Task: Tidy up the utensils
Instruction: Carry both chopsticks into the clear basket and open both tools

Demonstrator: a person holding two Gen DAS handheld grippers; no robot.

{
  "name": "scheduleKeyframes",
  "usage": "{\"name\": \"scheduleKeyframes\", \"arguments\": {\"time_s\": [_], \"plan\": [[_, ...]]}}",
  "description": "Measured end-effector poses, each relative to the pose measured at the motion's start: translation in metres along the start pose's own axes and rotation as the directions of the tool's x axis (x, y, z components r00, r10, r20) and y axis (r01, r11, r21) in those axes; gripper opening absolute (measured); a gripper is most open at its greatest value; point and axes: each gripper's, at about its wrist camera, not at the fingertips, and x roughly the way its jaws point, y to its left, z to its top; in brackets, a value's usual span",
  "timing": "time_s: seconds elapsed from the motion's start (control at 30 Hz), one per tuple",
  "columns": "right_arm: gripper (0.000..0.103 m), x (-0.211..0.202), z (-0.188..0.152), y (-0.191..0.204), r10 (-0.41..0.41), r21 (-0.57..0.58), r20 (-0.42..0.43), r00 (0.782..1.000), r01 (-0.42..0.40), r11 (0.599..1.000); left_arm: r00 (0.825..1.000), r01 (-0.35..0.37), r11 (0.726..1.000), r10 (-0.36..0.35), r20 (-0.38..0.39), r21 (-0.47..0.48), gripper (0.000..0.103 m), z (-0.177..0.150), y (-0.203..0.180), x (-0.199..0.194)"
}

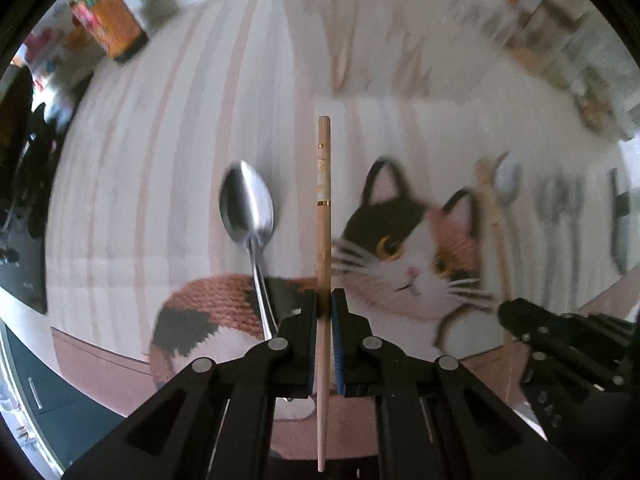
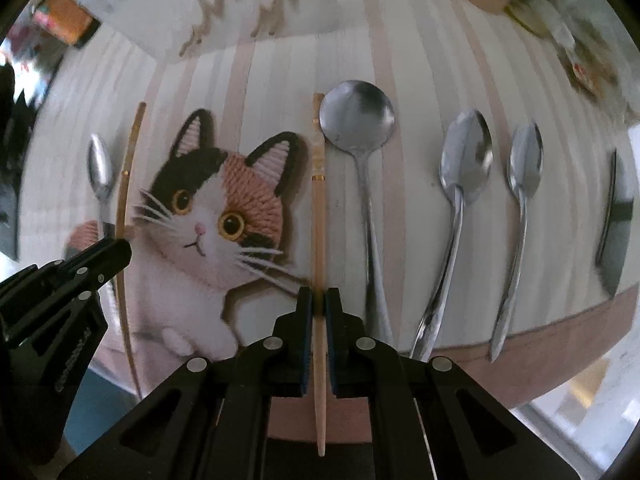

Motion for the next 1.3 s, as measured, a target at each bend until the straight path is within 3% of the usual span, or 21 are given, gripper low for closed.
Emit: {"name": "scheduleKeyframes", "arguments": {"time_s": [0.17, 0.33, 0.53, 0.7, 0.93, 1.07, 1.3], "plan": [[0.006, -0.057, 0.005, 0.0, 0.069, -0.012, 0.1, 0.993, -0.068, 0.998, 0.992, 0.046, 0.999, -0.048, 0.115, 0.023, 0.004, 0.014, -0.003, -0.071], [0.006, -0.12, 0.026, -0.003, 0.135, -0.037, 0.201, 0.97, -0.13, 0.991, 0.973, 0.094, 0.995, -0.097, 0.212, 0.025, 0.004, 0.042, -0.005, -0.128], [0.006, -0.172, 0.084, -0.01, 0.2, -0.056, 0.292, 0.935, -0.192, 0.98, 0.949, 0.153, 0.988, -0.15, 0.277, 0.012, 0.004, 0.114, 0.006, -0.166], [0.006, -0.185, 0.164, -0.014, 0.242, -0.046, 0.303, 0.922, -0.24, 0.97, 0.955, 0.225, 0.973, -0.211, 0.208, -0.05, 0.005, 0.185, 0.015, -0.146], [0.006, -0.151, 0.246, -0.002, 0.233, -0.026, 0.239, 0.943, -0.234, 0.972, 0.976, 0.214, 0.972, -0.208, 0.068, -0.099, 0.004, 0.252, 0.021, -0.082], [0.006, -0.118, 0.271, 0.005, 0.217, -0.008, 0.191, 0.957, -0.219, 0.976, 0.978, 0.209, 0.97, -0.209, 0.012, -0.129, 0.004, 0.266, 0.027, -0.049], [0.007, -0.078, 0.285, 0.01, 0.207, 0.015, 0.112, 0.972, -0.209, 0.978, 0.981, 0.189, 0.971, -0.194, -0.02, -0.144, 0.007, 0.268, 0.028, -0.031]]}}
